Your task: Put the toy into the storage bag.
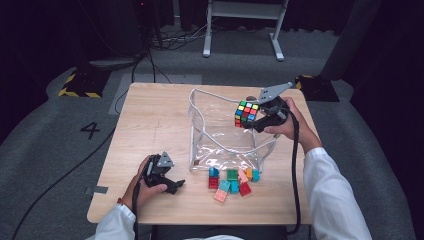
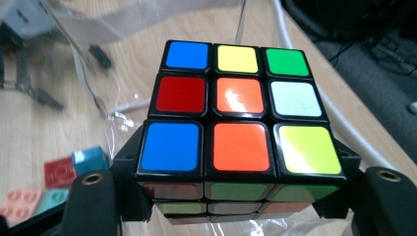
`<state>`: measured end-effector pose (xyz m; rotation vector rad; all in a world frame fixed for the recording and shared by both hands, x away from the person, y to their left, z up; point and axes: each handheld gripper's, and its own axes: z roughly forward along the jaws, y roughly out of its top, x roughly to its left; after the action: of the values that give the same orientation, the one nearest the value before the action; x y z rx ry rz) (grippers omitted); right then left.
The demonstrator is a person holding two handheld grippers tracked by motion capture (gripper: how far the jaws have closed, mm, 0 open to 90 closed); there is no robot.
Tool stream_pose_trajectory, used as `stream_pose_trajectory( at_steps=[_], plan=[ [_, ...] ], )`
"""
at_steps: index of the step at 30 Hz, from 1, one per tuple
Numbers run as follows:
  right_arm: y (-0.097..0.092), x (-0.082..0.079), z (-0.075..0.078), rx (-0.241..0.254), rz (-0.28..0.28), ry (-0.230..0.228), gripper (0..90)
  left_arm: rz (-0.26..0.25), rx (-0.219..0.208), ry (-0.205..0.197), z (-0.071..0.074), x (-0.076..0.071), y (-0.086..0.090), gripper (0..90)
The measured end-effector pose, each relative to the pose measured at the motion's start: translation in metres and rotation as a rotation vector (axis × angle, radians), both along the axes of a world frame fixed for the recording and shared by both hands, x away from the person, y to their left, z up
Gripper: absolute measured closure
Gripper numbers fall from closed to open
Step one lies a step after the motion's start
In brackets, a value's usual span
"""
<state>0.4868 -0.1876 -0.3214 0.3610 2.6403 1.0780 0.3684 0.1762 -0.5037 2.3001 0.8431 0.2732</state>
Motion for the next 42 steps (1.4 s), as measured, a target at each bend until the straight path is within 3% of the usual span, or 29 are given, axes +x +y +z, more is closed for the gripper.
stream_pose_trajectory(
  at_steps=[2,3,4,5,6,7,9,11,13,14,15,17,18,19,21,23,25,26,27,28,29,30,34,35,36,37,39,40,42],
  plan=[
    [0.004,0.002,-0.001,-0.07,0.006,0.015,33.0,0.0,0.0,0.0,0.0,0.0,0.0,0.4],
    [0.007,0.005,-0.004,-0.133,0.018,0.016,33.0,-0.002,0.003,-0.001,0.0,0.0,0.0,0.4],
    [0.007,0.005,-0.004,-0.133,0.018,0.016,33.0,-0.002,0.003,-0.001,0.0,0.0,0.0,0.4],
    [0.01,0.008,-0.008,-0.191,0.031,0.046,33.0,0.0,0.0,-0.001,0.0,0.0,0.0,0.4],
    [0.01,0.008,-0.008,-0.191,0.031,0.046,33.0,0.0,0.0,-0.001,0.0,0.0,0.0,0.5],
    [0.013,0.01,-0.012,-0.245,0.044,0.077,33.0,0.0,0.0,-0.001,0.0,0.0,0.0,0.4],
    [0.014,0.012,-0.014,-0.26,0.054,0.082,33.0,0.0,0.0,0.0,0.0,0.0,0.0,0.4],
    [0.017,0.013,-0.019,-0.361,0.044,0.125,33.0,0.0,0.0,0.0,0.0,0.0,0.0,0.4],
    [0.018,0.015,-0.022,-0.42,0.047,0.142,33.0,0.0,0.0,0.0,0.0,0.0,0.0,0.4],
    [0.018,0.013,-0.023,-0.461,0.017,0.171,33.0,-0.001,-0.001,0.001,0.0,0.0,0.0,0.4],
    [0.018,0.013,-0.023,-0.461,0.017,0.171,33.0,-0.001,-0.001,0.001,0.0,0.0,0.0,0.4],
    [0.018,0.013,-0.028,-0.527,0.016,0.213,33.0,0.0,0.0,0.0,0.0,0.0,0.0,0.4],
    [0.018,0.013,-0.028,-0.527,0.016,0.213,33.0,0.0,0.0,0.0,0.0,0.0,0.0,0.4],
    [0.018,0.013,-0.031,-0.574,0.004,0.22,33.0,0.0,0.0,-0.001,0.0,0.0,0.0,0.4],
    [0.018,0.014,-0.032,-0.599,-0.003,0.218,32.8,0.0,0.001,0.002,0.0,0.0,0.0,0.4],
    [0.018,0.013,-0.032,-0.614,-0.018,0.233,32.8,0.001,0.001,0.003,0.0,0.0,0.0,0.4],
    [0.019,0.015,-0.033,-0.623,0.03,0.187,32.8,0.0,0.0,0.002,0.0,0.0,0.0,0.4],
    [0.019,0.011,-0.032,-0.634,-0.013,0.228,32.9,0.001,0.001,0.003,0.0,0.0,0.0,0.4],
    [0.02,0.012,-0.032,-0.634,-0.009,0.217,32.9,0.001,0.0,0.002,0.0,0.0,0.0,0.4],
    [0.019,0.014,-0.033,-0.616,0.025,0.18,32.9,0.001,0.001,0.003,0.0,0.0,0.0,0.4],
    [0.019,0.013,-0.033,-0.605,0.025,0.186,32.9,0.0,0.001,0.002,0.0,0.0,0.0,0.4],
    [0.018,0.01,-0.032,-0.603,-0.016,0.219,32.8,0.002,0.003,0.001,0.0,0.0,0.0,0.4],
    [0.015,0.008,-0.032,-0.572,-0.022,0.214,32.6,0.002,0.004,-0.001,0.0,0.0,0.0,0.4],
    [0.014,0.007,-0.032,-0.557,-0.018,0.211,32.5,0.001,0.002,0.001,0.0,0.0,0.0,0.4],
    [0.009,0.007,-0.029,-0.495,-0.04,0.204,34.0,0.002,0.003,0.0,0.0,0.0,0.0,0.4],
    [0.008,0.006,-0.028,-0.467,-0.038,0.198,33.9,0.002,0.003,0.0,0.0,0.0,0.0,0.4],
    [0.006,0.005,-0.027,-0.438,-0.041,0.193,33.6,0.001,0.003,-0.001,0.0,0.0,0.0,0.4],
    [0.003,0.007,-0.026,-0.395,-0.005,0.158,33.5,0.002,0.003,0.0,0.0,0.0,0.0,0.4],
    [-0.002,0.005,-0.024,-0.36,-0.011,0.134,33.4,0.002,0.003,0.0,0.0,0.0,0.0,0.4]
  ],
)
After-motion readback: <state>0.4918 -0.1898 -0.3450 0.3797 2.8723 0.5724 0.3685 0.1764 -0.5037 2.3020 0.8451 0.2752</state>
